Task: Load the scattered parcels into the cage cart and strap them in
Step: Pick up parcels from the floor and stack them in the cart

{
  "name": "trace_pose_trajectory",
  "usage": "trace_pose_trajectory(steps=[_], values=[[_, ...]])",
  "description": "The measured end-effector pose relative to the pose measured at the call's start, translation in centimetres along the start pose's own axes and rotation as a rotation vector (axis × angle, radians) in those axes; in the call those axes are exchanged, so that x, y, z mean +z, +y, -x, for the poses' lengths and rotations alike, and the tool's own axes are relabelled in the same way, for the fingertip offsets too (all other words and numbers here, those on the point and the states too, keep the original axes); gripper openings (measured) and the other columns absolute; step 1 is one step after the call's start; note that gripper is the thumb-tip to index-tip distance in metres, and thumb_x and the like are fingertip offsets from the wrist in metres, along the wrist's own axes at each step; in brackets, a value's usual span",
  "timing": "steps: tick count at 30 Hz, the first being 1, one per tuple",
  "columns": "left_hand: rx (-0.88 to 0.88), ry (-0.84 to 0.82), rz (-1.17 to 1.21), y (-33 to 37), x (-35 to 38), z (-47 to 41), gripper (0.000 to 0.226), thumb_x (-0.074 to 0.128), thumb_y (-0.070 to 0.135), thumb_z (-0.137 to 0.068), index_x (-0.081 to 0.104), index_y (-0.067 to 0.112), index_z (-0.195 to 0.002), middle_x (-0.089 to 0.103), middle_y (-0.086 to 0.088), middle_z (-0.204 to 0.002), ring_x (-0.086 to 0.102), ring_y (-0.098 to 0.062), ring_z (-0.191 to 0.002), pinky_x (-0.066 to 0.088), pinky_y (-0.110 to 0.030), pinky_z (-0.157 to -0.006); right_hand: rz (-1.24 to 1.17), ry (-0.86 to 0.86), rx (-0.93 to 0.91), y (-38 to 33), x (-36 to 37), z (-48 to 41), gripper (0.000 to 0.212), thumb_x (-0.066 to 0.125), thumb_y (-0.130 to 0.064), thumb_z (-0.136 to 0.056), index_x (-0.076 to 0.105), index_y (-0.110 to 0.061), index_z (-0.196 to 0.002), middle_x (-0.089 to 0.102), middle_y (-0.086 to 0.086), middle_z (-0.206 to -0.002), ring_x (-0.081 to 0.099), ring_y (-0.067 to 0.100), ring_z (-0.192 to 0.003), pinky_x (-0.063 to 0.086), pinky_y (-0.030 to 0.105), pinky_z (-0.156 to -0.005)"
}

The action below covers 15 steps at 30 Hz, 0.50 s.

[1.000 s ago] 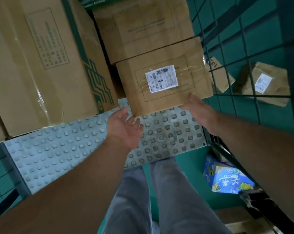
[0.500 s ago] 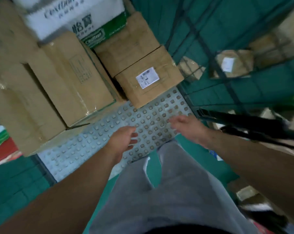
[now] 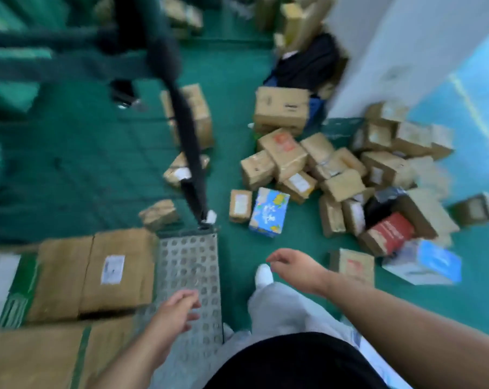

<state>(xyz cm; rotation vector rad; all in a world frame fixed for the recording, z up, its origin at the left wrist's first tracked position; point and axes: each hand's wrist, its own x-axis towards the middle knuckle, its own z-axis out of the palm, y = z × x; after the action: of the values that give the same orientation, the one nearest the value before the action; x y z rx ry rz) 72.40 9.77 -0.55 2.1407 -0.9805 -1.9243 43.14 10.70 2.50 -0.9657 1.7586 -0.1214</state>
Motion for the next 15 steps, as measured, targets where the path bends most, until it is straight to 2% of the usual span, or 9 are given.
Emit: trace_pose_trajectory(steps=[4,5,8,10,14,15], values=[[0.083,-0.063,-0.245,5.1,5.3,-0.1,0.017,0.056,0.029,-0.105,0.068,0.017,-0.105,0.074,-0.006,-0.104,0.068,-0.024,-0.086,0.047,-0.035,-0.077,-0.2,0.139,0.1,6.8,-3.4,3.3,0.025,0.053,-0.028,-0.099,0.068,-0.024,-0.118,0.07,-0.004,-0.097,0.06,0.005,-0.068,0.045,0.014,-0.056],[0.112,-0.07,-0.287,6.4,7.1,-0.3,0.016,0.056,0.028,-0.105,0.068,0.017,-0.104,0.074,-0.006,-0.104,0.068,-0.023,-0.083,0.046,-0.033,-0.074,-0.249,0.169,0.124,8.6,-4.2,4.0,0.026,0.052,-0.027,-0.099,0.068,-0.023,-0.119,0.07,-0.004,-0.101,0.062,0.006,-0.072,0.047,0.014,-0.059],[0.175,-0.105,-0.384,9.8,13.0,-1.2,0.013,0.059,0.027,-0.103,0.068,0.017,-0.103,0.075,-0.007,-0.101,0.067,-0.023,-0.081,0.042,-0.031,-0.069,-0.338,0.249,0.188,13.7,-6.7,5.7,0.029,0.051,-0.028,-0.099,0.069,-0.023,-0.121,0.07,-0.007,-0.117,0.066,0.01,-0.097,0.052,0.021,-0.083],[0.194,-0.144,-0.465,11.9,17.7,-1.5,0.014,0.058,0.026,-0.103,0.068,0.016,-0.104,0.074,-0.006,-0.1,0.067,-0.024,-0.08,0.041,-0.03,-0.066,-0.387,0.282,0.218,17.3,-8.5,6.7,0.031,0.05,-0.028,-0.099,0.068,-0.022,-0.123,0.069,-0.007,-0.121,0.063,0.011,-0.104,0.05,0.022,-0.089],[0.222,-0.218,-0.638,15.4,28.0,-2.3,0.013,0.059,0.024,-0.102,0.068,0.015,-0.103,0.074,-0.007,-0.099,0.064,-0.021,-0.073,0.039,-0.026,-0.059,-0.521,0.324,0.268,24.7,-12.3,7.4,0.032,0.048,-0.03,-0.099,0.067,-0.024,-0.123,0.065,-0.012,-0.108,0.061,0.009,-0.095,0.049,0.023,-0.077],[0.227,-0.227,-0.69,16.0,30.0,-2.5,0.013,0.06,0.024,-0.102,0.068,0.015,-0.102,0.073,-0.007,-0.096,0.063,-0.02,-0.071,0.039,-0.026,-0.058,-0.539,0.329,0.287,26.3,-13.1,7.3,0.032,0.048,-0.029,-0.098,0.067,-0.023,-0.123,0.065,-0.011,-0.107,0.062,0.009,-0.096,0.051,0.024,-0.078]])
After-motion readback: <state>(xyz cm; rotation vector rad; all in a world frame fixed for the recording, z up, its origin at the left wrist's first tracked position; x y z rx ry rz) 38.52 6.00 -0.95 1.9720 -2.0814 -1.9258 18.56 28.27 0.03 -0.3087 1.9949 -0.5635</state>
